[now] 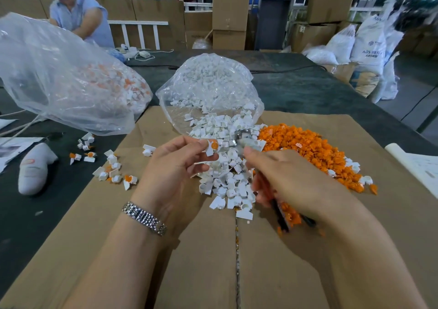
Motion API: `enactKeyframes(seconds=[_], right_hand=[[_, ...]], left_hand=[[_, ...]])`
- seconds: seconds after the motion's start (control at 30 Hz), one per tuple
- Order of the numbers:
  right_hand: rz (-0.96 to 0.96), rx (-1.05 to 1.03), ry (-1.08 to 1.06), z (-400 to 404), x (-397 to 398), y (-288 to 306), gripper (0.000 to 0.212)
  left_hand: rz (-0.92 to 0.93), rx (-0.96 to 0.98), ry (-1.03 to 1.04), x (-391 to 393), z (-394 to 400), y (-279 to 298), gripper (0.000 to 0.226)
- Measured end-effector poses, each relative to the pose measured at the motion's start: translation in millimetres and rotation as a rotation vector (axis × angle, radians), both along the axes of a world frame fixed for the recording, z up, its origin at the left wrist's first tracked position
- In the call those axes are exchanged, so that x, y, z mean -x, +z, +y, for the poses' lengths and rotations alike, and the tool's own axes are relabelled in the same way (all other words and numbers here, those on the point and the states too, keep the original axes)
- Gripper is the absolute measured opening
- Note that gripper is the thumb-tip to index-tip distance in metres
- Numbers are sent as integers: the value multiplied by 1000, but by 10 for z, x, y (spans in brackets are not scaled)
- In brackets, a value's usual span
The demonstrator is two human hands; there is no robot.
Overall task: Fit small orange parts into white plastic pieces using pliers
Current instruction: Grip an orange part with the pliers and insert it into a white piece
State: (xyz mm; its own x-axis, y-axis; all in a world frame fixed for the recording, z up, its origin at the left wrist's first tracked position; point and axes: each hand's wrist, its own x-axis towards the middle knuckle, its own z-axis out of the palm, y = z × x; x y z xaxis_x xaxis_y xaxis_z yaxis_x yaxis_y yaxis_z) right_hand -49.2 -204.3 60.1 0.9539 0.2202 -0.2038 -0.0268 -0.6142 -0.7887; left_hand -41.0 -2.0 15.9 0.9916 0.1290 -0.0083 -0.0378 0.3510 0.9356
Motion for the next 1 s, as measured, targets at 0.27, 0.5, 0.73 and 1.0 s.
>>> enactKeyframes(seconds=[0.27, 0.5, 0.73, 1.0], right_hand=[[-285, 556, -276, -222, -362, -307, 47], [-355, 697, -349, -220, -433, -519, 62], [-350, 714, -367, -239, -464, -603, 64], [-387, 693, -379, -245, -475, -665, 72]], left_hand=[[-5, 1, -50, 38, -26, 20, 25], [7, -10, -89, 24, -19, 15, 19], [195, -549, 687, -9, 292, -41, 11], [154, -1020, 1001, -38, 475, -104, 18]])
